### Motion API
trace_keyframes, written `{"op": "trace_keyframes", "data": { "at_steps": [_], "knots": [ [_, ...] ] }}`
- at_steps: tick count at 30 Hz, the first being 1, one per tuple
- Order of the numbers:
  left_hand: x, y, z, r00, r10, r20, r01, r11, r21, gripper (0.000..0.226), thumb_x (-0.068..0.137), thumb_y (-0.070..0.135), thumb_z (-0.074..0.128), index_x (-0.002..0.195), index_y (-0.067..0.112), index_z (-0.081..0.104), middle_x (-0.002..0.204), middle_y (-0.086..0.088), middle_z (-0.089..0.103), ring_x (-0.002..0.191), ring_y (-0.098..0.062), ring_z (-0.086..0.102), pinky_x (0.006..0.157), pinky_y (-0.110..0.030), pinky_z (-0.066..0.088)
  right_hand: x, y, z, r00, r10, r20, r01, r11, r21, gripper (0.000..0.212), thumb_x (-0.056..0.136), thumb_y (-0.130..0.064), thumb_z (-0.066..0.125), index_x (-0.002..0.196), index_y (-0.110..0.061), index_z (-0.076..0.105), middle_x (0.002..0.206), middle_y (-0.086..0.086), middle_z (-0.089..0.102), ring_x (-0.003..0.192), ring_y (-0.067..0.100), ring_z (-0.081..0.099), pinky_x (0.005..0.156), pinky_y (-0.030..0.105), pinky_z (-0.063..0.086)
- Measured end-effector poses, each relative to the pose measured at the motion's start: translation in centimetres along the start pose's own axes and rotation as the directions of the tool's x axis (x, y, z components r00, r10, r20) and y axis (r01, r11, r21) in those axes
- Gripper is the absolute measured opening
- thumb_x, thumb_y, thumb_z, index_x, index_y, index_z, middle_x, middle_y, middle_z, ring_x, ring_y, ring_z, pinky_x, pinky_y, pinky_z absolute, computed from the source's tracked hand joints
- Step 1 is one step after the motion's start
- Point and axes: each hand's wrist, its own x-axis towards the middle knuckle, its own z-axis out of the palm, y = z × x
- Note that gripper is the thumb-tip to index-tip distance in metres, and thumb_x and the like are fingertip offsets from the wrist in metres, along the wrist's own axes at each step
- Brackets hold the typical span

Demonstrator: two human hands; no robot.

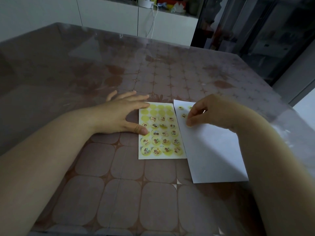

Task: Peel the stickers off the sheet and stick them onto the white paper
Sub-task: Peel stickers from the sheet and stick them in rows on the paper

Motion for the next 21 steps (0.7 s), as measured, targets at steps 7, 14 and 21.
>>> {"op": "trace_keyframes", "data": {
  "at_steps": [7, 14, 21],
  "knots": [
    [0.0, 0.2, -0.1, 1.0, -0.005, 0.011, 0.005, 1.0, 0.002, 0.105, 0.043, 0.085, 0.033, 0.138, 0.042, 0.023, 0.15, 0.024, 0.006, 0.135, 0.004, -0.008, 0.11, -0.035, -0.012, 0.5, -0.1, 0.6, 0.999, 0.007, -0.039, -0.007, 1.0, 0.001, 0.009, 0.065, -0.03, 0.081, 0.069, -0.026, 0.074, 0.093, 0.013, 0.07, 0.079, 0.028, 0.057, 0.073, 0.041, 0.05],
    [-0.1, 0.4, -0.2, 0.999, -0.022, 0.033, 0.022, 1.0, -0.002, 0.105, 0.043, 0.084, 0.032, 0.138, 0.043, 0.022, 0.151, 0.023, 0.005, 0.137, 0.002, -0.008, 0.111, -0.036, -0.012, 1.1, 0.2, 1.1, 0.998, 0.047, -0.043, -0.047, 0.999, 0.019, 0.014, 0.069, -0.032, 0.079, 0.076, -0.021, 0.074, 0.094, 0.014, 0.07, 0.083, 0.03, 0.06, 0.071, 0.036, 0.048],
    [-0.1, 0.3, -0.1, 0.999, -0.029, 0.035, 0.029, 1.0, 0.005, 0.108, 0.04, 0.089, 0.031, 0.138, 0.044, 0.022, 0.151, 0.023, 0.007, 0.139, -0.001, -0.006, 0.113, -0.039, -0.011, 1.2, -0.1, 0.9, 0.997, 0.062, -0.054, -0.062, 0.998, 0.013, 0.03, 0.066, -0.028, 0.081, 0.09, -0.019, 0.065, 0.085, 0.0, 0.057, 0.068, 0.016, 0.05, 0.053, 0.025, 0.041]
  ]
}}
